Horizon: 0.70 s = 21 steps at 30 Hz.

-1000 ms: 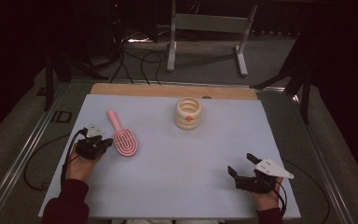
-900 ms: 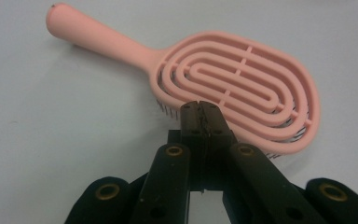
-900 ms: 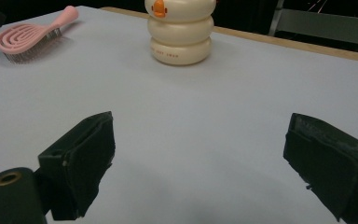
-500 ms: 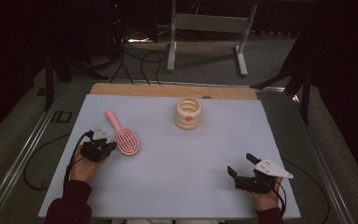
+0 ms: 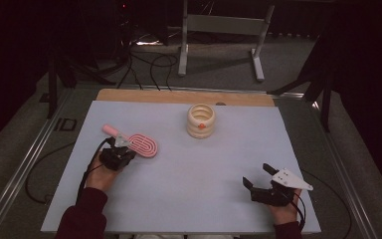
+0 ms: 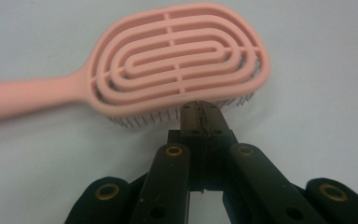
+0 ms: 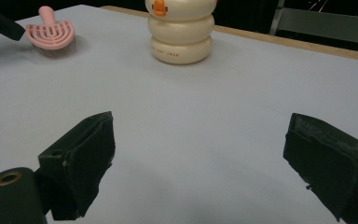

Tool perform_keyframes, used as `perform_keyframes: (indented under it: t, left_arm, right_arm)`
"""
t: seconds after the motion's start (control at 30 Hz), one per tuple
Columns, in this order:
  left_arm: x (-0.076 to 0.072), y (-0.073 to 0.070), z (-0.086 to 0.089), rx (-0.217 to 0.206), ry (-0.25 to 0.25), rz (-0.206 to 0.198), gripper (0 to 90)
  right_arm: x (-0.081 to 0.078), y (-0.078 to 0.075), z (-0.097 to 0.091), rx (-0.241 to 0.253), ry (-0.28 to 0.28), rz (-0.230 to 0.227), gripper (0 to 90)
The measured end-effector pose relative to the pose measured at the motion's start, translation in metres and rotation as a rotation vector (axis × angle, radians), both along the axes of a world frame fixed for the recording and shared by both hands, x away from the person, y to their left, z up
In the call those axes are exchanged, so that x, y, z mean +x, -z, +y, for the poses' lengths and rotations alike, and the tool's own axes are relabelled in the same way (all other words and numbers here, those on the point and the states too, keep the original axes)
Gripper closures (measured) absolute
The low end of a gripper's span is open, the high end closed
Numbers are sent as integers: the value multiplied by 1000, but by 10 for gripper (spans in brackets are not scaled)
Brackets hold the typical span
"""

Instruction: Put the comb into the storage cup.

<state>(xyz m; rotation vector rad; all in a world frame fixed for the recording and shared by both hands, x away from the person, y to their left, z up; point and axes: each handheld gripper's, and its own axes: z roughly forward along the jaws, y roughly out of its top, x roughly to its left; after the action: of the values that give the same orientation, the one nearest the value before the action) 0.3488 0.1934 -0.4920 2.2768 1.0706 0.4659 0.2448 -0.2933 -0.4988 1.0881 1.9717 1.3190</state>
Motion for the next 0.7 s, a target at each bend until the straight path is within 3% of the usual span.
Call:
perform_keyframes:
  t: [0.27,0.57,0.7]
  left_arm:
    - [15,0,-17,8,15,6,900]
    - [43,3,-41,32,19,32,900]
    - [43,3,-41,32,19,32,900]
  right_arm:
    - [0,0,0,-1,-2,0,90]
    - [0,0,-2,2,1,0,90]
    - [0,0,-2,2,1,1,90]
